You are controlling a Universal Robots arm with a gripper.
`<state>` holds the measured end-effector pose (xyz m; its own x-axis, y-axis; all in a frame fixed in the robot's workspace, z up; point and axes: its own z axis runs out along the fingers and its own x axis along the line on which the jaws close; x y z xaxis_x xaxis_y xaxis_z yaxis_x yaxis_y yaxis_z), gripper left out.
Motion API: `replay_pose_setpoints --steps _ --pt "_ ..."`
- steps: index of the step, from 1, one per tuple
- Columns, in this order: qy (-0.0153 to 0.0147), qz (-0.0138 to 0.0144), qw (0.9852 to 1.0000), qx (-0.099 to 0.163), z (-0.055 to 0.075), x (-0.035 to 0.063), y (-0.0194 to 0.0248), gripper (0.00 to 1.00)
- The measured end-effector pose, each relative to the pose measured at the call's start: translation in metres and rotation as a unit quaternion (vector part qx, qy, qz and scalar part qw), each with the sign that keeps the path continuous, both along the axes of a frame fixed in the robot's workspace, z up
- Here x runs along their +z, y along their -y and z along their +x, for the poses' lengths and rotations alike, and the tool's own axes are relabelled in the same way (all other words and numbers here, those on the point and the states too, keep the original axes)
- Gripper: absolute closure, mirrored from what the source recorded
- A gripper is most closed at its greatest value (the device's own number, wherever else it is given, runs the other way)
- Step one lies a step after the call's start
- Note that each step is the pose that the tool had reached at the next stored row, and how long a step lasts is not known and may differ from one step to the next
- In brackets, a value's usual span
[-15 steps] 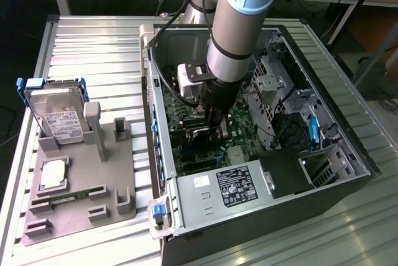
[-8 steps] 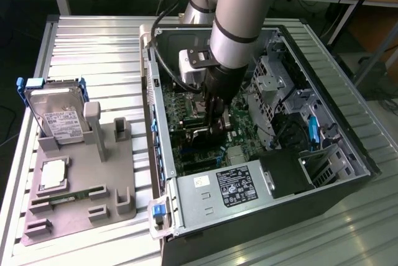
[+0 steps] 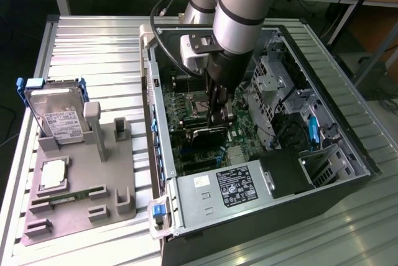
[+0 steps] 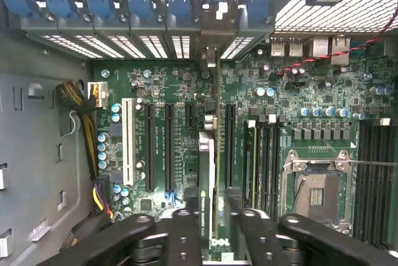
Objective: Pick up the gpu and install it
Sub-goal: 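Insert the gpu into the slot, then press down on the gpu until it lock into place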
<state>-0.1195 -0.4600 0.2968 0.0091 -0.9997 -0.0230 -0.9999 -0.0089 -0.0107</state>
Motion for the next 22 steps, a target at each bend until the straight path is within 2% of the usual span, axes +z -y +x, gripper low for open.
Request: replay_pose_setpoints --steps 1,2,4,22 --pt "0.0000 -0.0001 1.0000 0.000 0.0000 0.0001 0.0000 0.80" --pt "0.0000 0.0000 1.0000 0.000 0.0000 0.0000 0.0000 0.80" --pt "0.0000 -0.0001 1.0000 0.000 0.0000 0.0001 0.0000 0.89" --pt "-0.0001 -0.0001 1.0000 0.000 -0.0002 -0.0001 0.0000 0.89"
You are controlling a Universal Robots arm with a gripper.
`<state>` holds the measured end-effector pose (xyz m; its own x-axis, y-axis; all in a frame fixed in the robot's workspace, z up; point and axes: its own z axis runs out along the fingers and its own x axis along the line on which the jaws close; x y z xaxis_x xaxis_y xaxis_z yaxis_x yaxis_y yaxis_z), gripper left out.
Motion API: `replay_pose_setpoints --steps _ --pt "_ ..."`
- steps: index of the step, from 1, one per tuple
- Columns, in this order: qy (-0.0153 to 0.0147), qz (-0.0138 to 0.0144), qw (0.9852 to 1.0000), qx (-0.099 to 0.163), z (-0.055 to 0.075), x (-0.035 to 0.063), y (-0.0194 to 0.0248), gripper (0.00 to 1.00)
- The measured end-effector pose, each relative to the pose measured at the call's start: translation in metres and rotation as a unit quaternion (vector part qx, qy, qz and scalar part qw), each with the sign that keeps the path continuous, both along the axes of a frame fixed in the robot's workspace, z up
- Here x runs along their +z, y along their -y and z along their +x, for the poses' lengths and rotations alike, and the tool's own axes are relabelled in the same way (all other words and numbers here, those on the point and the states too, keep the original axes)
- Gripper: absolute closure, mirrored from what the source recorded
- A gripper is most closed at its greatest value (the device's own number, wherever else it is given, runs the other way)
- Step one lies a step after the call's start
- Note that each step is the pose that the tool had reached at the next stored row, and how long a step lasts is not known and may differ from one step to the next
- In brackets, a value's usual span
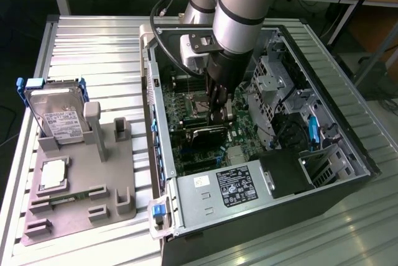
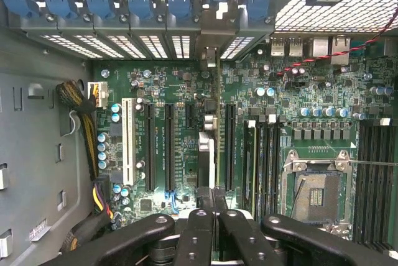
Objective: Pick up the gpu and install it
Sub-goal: 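Press down on the gpu until it lock into place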
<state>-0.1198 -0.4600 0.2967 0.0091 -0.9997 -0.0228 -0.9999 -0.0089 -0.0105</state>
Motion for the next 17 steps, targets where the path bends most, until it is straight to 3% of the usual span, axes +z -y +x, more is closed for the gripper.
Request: replay_pose_setpoints --steps 4,8,17 --pt "0.0005 -0.0014 1.0000 0.000 -0.002 -0.0039 -0.0007 0.89" --pt "0.0039 -0.0019 1.0000 0.000 -0.009 -0.0094 -0.0024 0.89" --pt "0.0040 -0.0015 1.0000 0.000 -0.011 -0.0190 -0.0024 0.89"
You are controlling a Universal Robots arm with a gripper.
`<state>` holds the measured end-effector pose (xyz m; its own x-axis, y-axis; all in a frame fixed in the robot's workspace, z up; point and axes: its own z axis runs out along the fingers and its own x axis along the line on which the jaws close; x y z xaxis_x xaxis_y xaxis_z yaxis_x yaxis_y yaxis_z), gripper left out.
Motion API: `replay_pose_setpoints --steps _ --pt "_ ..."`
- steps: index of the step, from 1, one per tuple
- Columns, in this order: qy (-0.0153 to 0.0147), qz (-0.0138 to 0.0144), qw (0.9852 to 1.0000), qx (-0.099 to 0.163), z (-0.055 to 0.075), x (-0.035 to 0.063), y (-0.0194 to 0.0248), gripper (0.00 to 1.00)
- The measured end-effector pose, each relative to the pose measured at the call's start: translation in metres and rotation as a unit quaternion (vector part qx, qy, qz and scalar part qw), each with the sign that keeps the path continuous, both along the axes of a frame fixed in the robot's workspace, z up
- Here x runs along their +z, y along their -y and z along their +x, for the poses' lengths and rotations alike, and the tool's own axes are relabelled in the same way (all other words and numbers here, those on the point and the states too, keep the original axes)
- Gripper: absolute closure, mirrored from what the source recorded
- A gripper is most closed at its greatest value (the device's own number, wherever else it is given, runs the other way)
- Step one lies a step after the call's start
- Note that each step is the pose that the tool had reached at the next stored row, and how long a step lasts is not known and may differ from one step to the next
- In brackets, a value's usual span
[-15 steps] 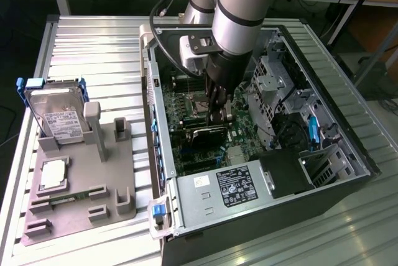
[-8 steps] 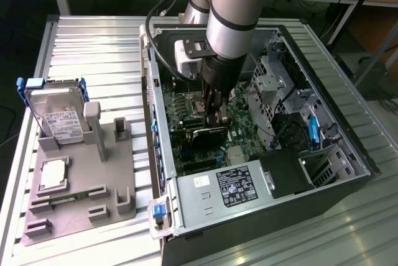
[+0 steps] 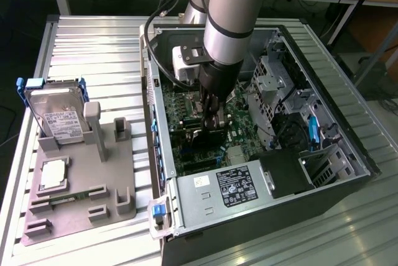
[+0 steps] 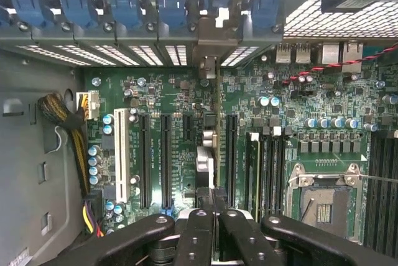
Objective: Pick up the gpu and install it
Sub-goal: 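Press down on the gpu until it lock into place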
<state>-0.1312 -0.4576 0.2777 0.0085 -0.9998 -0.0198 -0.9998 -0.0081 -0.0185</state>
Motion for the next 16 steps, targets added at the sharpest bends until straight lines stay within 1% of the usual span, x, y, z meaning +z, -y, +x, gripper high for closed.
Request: replay_pose_setpoints --steps 3,16 --pt "0.0000 0.0000 1.0000 0.000 -0.0002 -0.0003 0.0001 0.89" --pt "0.0000 0.0000 1.0000 0.000 -0.0030 -0.0069 0.0005 0.89"
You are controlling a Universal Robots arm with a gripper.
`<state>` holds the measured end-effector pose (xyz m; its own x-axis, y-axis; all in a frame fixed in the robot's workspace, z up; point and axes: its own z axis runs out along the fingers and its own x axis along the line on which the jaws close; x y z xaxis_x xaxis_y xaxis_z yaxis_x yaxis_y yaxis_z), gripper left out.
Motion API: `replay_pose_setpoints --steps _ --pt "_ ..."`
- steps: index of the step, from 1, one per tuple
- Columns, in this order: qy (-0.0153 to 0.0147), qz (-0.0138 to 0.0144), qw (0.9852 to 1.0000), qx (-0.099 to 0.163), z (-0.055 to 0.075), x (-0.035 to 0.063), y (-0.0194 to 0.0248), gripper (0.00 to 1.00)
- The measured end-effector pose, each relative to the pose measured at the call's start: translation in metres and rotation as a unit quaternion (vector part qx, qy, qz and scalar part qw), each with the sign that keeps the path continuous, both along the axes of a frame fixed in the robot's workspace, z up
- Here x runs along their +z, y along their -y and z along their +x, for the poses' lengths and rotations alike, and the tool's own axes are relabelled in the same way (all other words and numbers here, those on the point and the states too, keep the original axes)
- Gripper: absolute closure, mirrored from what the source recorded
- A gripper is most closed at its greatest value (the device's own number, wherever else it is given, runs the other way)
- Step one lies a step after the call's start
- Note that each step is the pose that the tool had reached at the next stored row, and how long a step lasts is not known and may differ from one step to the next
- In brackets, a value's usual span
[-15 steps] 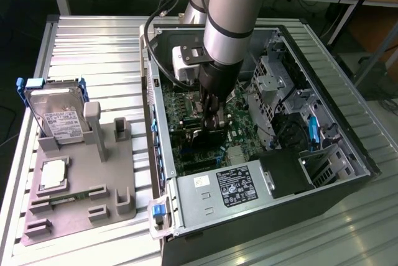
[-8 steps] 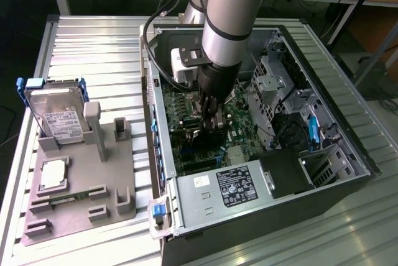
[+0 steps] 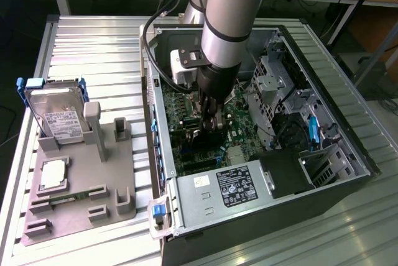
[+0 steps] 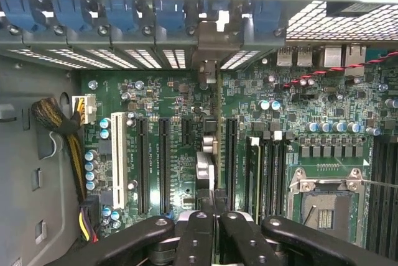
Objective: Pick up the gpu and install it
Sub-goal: 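Press down on the gpu until it lock into place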
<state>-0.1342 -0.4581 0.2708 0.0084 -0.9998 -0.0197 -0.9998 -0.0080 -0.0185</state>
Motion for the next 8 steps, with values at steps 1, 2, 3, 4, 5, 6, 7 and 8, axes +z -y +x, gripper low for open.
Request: replay_pose_setpoints --steps 1,2,3,4,5,6,7,8 --pt "0.0000 0.0000 1.0000 0.000 -0.0003 -0.0004 0.0007 0.89" --pt "0.0000 0.0000 1.0000 0.000 -0.0009 -0.0007 0.0011 0.89" --pt "0.0000 0.0000 1.0000 0.000 -0.0015 -0.0009 0.0013 0.89" --pt "0.0000 0.0000 1.0000 0.000 -0.0018 -0.0010 0.0013 0.89" --pt "0.0000 0.0000 1.0000 0.000 -0.0018 -0.0010 0.0013 0.89" --pt "0.0000 0.0001 1.0000 0.000 -0.0018 -0.0010 0.0013 0.89" --pt "0.0000 0.0002 1.0000 0.000 -0.0019 -0.0003 0.0013 0.89" --pt "0.0003 0.0006 1.0000 0.000 -0.0019 0.0007 0.0012 0.89"
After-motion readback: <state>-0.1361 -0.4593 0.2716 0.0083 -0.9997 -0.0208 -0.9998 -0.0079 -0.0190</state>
